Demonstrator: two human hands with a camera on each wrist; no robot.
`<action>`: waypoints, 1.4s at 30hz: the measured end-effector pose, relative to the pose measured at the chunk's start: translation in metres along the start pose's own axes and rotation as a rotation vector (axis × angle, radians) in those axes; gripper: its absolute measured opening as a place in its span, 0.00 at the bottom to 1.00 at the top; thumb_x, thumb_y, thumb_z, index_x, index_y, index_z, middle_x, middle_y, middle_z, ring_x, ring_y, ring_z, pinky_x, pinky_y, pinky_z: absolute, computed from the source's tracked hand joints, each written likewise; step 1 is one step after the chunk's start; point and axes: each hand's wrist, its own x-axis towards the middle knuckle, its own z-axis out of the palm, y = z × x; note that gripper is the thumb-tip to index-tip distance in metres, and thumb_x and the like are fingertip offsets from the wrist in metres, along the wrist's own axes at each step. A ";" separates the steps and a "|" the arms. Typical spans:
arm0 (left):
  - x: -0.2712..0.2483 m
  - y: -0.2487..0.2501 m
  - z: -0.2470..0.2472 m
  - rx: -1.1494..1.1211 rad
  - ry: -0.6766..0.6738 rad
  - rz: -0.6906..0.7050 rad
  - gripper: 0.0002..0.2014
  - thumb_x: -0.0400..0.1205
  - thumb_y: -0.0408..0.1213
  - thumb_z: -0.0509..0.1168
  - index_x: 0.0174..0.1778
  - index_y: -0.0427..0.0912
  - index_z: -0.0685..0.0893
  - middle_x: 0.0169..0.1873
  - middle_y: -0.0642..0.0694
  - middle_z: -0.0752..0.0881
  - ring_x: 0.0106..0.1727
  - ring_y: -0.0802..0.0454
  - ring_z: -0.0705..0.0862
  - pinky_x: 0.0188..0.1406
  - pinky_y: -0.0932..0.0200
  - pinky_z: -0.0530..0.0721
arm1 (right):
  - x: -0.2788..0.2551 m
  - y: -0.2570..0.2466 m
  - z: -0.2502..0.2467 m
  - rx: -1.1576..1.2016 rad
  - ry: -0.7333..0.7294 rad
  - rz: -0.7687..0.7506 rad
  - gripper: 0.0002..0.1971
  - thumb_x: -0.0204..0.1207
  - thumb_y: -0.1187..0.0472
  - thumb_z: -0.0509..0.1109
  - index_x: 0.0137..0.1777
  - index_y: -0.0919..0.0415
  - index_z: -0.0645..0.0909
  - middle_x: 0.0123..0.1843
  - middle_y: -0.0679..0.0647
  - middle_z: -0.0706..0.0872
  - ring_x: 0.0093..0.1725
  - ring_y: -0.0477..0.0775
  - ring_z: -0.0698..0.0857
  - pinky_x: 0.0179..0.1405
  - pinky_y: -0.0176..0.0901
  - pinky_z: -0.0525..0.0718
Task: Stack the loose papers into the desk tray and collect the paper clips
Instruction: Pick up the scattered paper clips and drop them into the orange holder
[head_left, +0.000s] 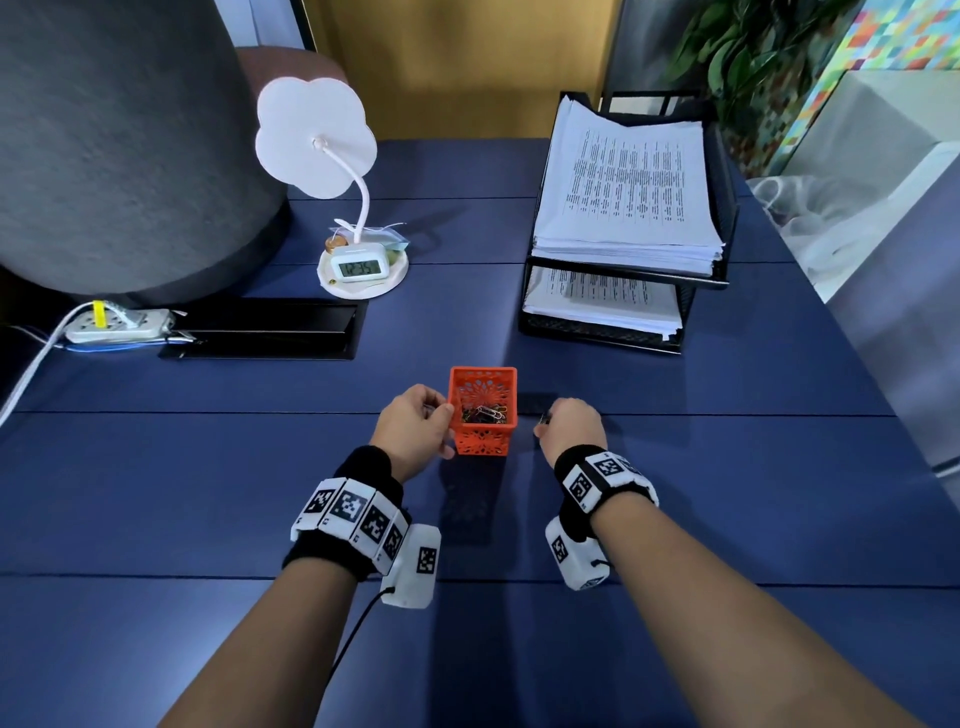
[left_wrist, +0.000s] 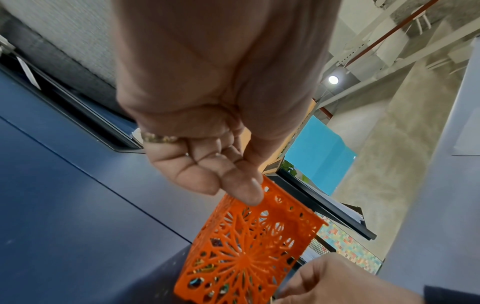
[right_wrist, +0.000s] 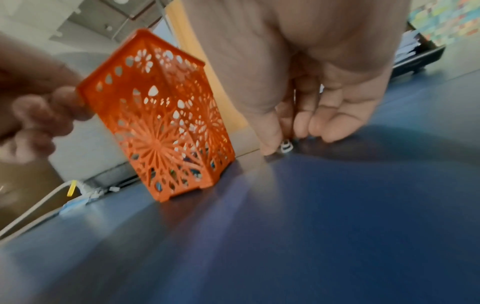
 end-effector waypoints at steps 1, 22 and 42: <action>0.001 0.000 0.000 0.004 -0.001 -0.002 0.07 0.85 0.35 0.61 0.41 0.44 0.76 0.27 0.44 0.84 0.22 0.49 0.83 0.29 0.57 0.82 | 0.001 0.000 -0.001 0.004 -0.006 0.004 0.10 0.76 0.62 0.67 0.53 0.65 0.83 0.56 0.62 0.86 0.60 0.65 0.83 0.57 0.48 0.81; 0.003 0.004 0.005 -0.035 0.009 -0.006 0.07 0.85 0.34 0.59 0.41 0.43 0.75 0.28 0.43 0.83 0.22 0.49 0.81 0.22 0.63 0.78 | -0.005 0.018 -0.012 0.361 0.000 0.028 0.07 0.71 0.68 0.68 0.34 0.57 0.81 0.43 0.55 0.87 0.45 0.54 0.84 0.44 0.37 0.79; 0.001 0.007 0.006 -0.062 0.020 -0.004 0.06 0.85 0.34 0.59 0.42 0.43 0.75 0.29 0.42 0.83 0.24 0.47 0.82 0.35 0.51 0.85 | -0.008 0.015 -0.010 0.227 -0.013 -0.111 0.07 0.74 0.64 0.69 0.50 0.64 0.87 0.53 0.60 0.88 0.56 0.60 0.85 0.57 0.41 0.80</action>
